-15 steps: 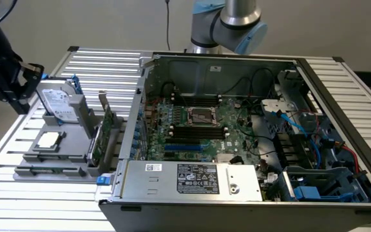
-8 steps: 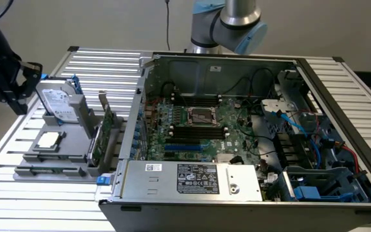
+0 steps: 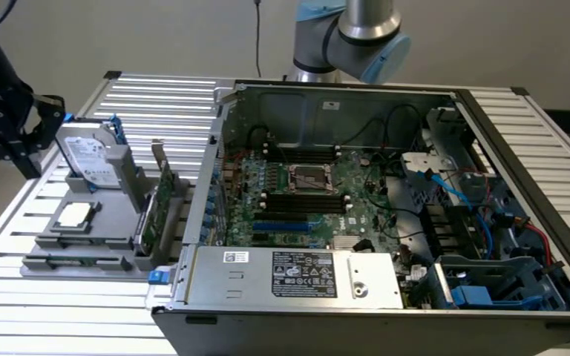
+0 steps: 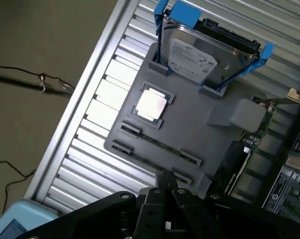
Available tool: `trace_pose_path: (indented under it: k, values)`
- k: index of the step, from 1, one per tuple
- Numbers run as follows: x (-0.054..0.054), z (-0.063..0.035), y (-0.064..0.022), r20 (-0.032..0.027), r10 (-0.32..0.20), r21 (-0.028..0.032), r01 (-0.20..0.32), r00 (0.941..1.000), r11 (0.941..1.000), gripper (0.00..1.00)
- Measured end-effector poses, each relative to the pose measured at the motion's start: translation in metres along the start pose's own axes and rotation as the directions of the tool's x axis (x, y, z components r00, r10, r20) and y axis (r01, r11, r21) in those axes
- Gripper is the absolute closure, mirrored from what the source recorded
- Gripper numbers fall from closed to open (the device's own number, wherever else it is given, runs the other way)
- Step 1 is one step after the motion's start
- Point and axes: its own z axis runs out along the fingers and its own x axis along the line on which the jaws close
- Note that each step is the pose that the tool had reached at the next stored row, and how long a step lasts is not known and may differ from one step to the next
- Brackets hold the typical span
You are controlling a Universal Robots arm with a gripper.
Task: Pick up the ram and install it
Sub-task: 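Pick up the ram and move it above insertion slot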
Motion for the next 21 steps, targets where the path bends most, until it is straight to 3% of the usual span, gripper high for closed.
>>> trace_pose_path:
  k: [5,11,15,21]
  values:
    - [-0.0001,0.0023,-0.0002,-0.0071,-0.089,0.0033,0.09,0.996,0.996,0.89]
    - [-0.0002,0.0058,-0.0005,-0.0161,-0.198,0.0063,0.198,0.9801,0.9802,0.89]
    - [-0.0003,0.0084,-0.0006,-0.022,-0.267,0.008,0.268,0.9633,0.9635,0.89]
    - [-0.0004,0.0101,-0.0008,-0.0127,-0.37,0.0285,0.37,0.929,0.9286,0.89]
